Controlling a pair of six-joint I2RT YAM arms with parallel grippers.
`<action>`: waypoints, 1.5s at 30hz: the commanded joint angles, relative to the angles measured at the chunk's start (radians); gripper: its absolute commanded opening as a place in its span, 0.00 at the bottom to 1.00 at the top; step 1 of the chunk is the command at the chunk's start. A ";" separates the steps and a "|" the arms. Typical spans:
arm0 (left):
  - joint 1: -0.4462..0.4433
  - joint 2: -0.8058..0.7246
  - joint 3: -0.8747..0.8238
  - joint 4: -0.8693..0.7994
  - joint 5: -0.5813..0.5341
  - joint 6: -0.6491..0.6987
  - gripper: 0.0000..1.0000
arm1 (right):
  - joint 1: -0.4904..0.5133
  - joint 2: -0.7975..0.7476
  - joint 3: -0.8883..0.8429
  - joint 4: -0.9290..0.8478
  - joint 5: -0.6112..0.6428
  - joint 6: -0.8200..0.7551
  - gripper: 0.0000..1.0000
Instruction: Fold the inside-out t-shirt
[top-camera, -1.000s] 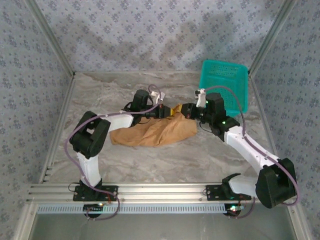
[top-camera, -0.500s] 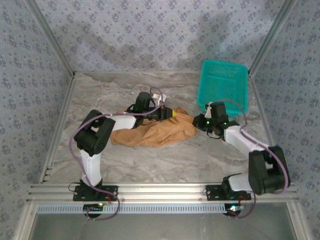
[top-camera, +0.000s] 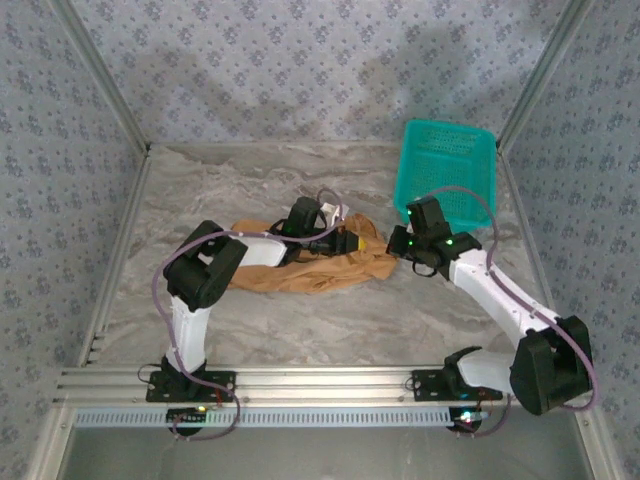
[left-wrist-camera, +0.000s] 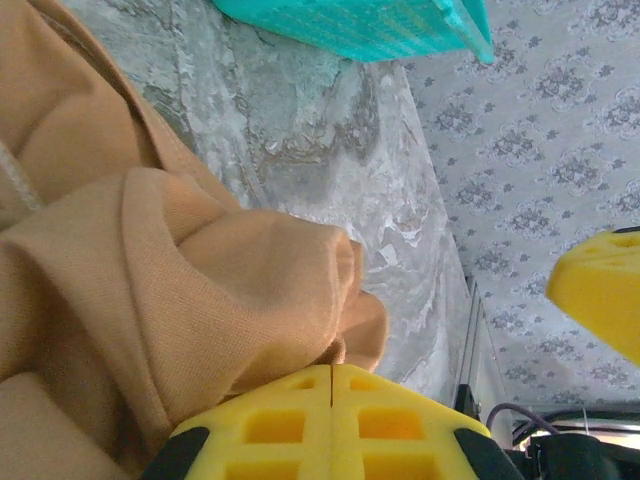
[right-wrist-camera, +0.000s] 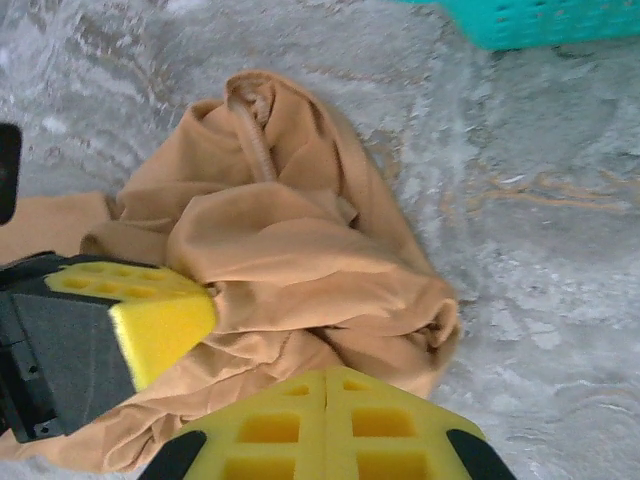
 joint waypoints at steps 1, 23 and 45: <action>-0.023 -0.008 0.012 -0.013 -0.016 0.023 0.00 | 0.036 0.100 0.031 -0.045 -0.007 -0.056 0.02; -0.035 -0.064 -0.067 -0.039 -0.041 0.068 0.00 | 0.052 0.404 0.142 0.047 0.120 -0.047 0.44; 0.021 -0.101 0.035 -0.323 -0.141 0.282 0.14 | -0.052 0.183 0.245 -0.102 -0.506 -0.010 0.00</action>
